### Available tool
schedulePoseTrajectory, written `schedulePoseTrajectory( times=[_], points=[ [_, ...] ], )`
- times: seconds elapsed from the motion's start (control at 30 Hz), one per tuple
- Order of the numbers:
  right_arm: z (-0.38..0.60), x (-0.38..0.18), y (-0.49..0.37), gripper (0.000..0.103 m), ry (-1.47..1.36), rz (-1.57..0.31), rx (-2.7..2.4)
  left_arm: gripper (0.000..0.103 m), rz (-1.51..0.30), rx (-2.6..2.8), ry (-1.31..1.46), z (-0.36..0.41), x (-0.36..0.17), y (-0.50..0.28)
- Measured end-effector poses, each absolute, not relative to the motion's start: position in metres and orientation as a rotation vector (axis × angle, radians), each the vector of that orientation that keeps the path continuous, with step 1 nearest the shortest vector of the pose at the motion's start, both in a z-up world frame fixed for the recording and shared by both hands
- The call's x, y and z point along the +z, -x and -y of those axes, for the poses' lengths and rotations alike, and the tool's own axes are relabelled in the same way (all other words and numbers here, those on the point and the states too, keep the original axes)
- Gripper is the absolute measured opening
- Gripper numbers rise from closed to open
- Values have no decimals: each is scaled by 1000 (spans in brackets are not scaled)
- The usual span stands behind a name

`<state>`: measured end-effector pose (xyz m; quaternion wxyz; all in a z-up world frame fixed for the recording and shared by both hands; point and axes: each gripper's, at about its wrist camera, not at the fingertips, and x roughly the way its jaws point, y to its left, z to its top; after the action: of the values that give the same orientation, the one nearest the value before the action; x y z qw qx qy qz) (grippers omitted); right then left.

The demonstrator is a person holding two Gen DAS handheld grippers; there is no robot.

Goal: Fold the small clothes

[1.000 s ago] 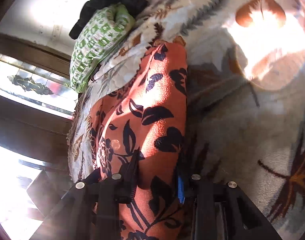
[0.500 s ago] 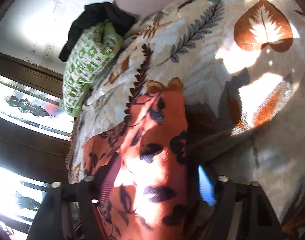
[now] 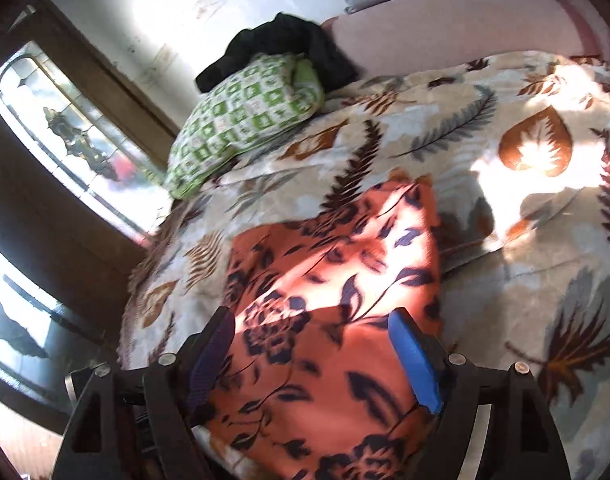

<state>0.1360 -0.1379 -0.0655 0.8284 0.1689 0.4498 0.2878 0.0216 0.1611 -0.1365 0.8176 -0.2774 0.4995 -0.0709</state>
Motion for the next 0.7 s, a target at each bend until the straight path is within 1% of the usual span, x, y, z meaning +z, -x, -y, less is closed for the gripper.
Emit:
schedulePoseTrajectory(
  times=[0.03,0.13,0.2,0.23,0.27,0.3,0.33,0.37,0.47,0.53,0.57,0.6,0.63,0.7],
  points=[
    [128,-74,-133,81,-355,-997,628,23,-1060,-154,621,-165,-134,-20],
    [113,-109,-128,82,-306,-1126,605,23,-1043,-152,567,-159,-117,-13],
    [115,-111,-125,82,-300,-1090,607,25,-1015,-170,551,-158,-102,-10],
    [117,-111,-126,82,-327,-1095,610,31,-990,-180,554,-159,-93,-11],
    [119,-112,-128,82,-354,-1101,611,42,-965,-191,546,-159,-84,-15],
    [120,-115,-131,82,-367,-1110,616,49,-942,-202,527,-158,-75,-23],
    [121,-116,-132,82,-370,-1114,622,61,-928,-209,508,-157,-69,-35],
    [120,-117,-132,82,-368,-1115,625,66,-927,-217,492,-156,-65,-49],
    [120,-117,-131,84,-363,-1109,634,65,-949,-235,467,-156,-71,-105],
    [120,-117,-130,84,-369,-1104,638,64,-989,-234,490,-161,-85,-142],
    [121,-117,-131,85,-374,-1102,643,61,-1005,-235,503,-165,-93,-160],
    [122,-118,-131,85,-381,-1101,650,51,-1023,-215,501,-168,-102,-172],
    [124,-118,-131,85,-390,-1100,658,16,-1049,-207,480,-169,-111,-184],
    [129,-120,-132,85,-411,-1099,685,16,-1065,-208,475,-171,-124,-195]
  ],
)
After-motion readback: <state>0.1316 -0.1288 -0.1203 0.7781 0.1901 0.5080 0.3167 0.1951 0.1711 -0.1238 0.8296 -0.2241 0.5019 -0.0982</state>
